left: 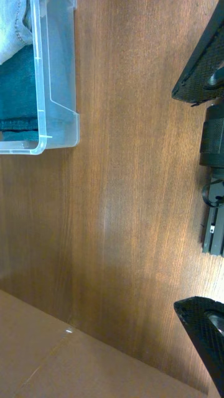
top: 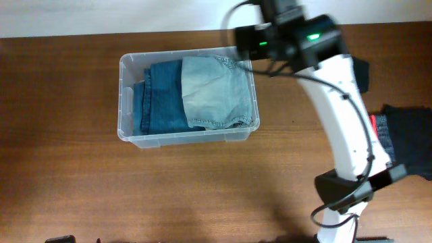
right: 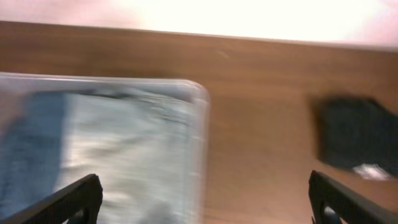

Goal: Pack container
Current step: 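Lift the right gripper out of the container and swing right, then move the right gripper over the black shirt with red trim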

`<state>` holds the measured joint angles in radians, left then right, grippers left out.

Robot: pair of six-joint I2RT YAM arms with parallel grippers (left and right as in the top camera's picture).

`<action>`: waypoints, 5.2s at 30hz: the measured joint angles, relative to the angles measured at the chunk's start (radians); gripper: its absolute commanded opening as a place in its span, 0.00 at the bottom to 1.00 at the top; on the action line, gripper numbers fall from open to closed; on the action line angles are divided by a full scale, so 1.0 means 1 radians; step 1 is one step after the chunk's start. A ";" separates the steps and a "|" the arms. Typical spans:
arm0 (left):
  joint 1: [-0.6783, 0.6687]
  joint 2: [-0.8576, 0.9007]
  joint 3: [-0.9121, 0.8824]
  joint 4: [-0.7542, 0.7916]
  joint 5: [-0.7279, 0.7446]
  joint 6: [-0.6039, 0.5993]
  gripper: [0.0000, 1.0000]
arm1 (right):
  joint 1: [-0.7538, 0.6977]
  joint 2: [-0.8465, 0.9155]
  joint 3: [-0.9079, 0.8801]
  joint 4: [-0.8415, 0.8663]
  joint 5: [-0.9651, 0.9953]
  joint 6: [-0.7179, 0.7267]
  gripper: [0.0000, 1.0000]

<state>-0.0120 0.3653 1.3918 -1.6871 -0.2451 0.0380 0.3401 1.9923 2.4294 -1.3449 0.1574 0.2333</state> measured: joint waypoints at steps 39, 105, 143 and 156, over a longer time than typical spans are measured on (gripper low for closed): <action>0.000 0.000 0.000 0.000 0.000 0.000 1.00 | -1.223 -0.029 -0.048 -0.285 -0.361 0.235 0.99; 0.000 0.000 0.000 0.000 0.000 0.000 1.00 | -0.359 -0.520 -0.054 -0.075 -0.210 -0.480 0.99; 0.000 0.000 0.000 0.000 0.000 0.000 0.99 | -1.200 -0.332 -0.700 0.196 -0.601 -0.069 0.99; 0.000 0.000 0.000 0.000 0.000 0.000 1.00 | -1.378 -0.331 -1.144 0.573 -0.763 -0.020 0.99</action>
<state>-0.0120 0.3653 1.3922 -1.6871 -0.2447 0.0380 -1.0382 1.6615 1.2854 -0.7719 -0.6052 0.2131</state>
